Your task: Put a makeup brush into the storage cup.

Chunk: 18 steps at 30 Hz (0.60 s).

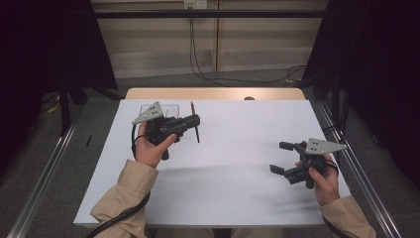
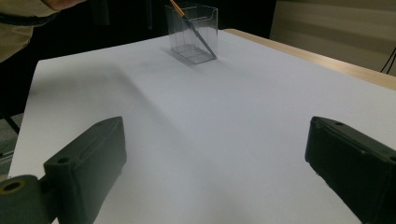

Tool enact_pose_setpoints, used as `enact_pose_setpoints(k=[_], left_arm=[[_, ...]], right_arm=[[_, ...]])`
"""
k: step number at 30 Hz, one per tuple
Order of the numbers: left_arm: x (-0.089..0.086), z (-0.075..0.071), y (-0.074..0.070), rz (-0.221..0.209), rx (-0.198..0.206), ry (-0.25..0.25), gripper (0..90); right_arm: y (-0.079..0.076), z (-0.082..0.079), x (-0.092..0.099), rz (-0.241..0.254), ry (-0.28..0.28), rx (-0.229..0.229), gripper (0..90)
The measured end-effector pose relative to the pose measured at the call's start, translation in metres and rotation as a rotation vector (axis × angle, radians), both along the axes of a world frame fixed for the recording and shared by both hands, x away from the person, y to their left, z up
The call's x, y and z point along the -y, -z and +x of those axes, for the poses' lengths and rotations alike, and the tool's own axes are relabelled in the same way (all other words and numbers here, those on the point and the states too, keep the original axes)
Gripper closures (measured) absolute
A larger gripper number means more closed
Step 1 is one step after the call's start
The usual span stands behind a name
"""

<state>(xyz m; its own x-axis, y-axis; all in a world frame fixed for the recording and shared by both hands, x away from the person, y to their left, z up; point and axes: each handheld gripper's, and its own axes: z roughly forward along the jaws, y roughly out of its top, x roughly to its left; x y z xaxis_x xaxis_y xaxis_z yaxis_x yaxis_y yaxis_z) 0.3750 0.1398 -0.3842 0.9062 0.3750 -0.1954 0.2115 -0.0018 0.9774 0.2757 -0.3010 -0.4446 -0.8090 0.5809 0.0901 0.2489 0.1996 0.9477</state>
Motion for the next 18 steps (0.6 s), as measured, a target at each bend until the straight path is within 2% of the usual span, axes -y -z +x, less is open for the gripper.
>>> enact_pose_setpoints(k=[18], left_arm=[[-0.011,0.012,-0.013,0.01,0.017,-0.051,82.6]], right_arm=[[0.0,0.0,-0.001,-0.005,-0.006,0.003,4.7]])
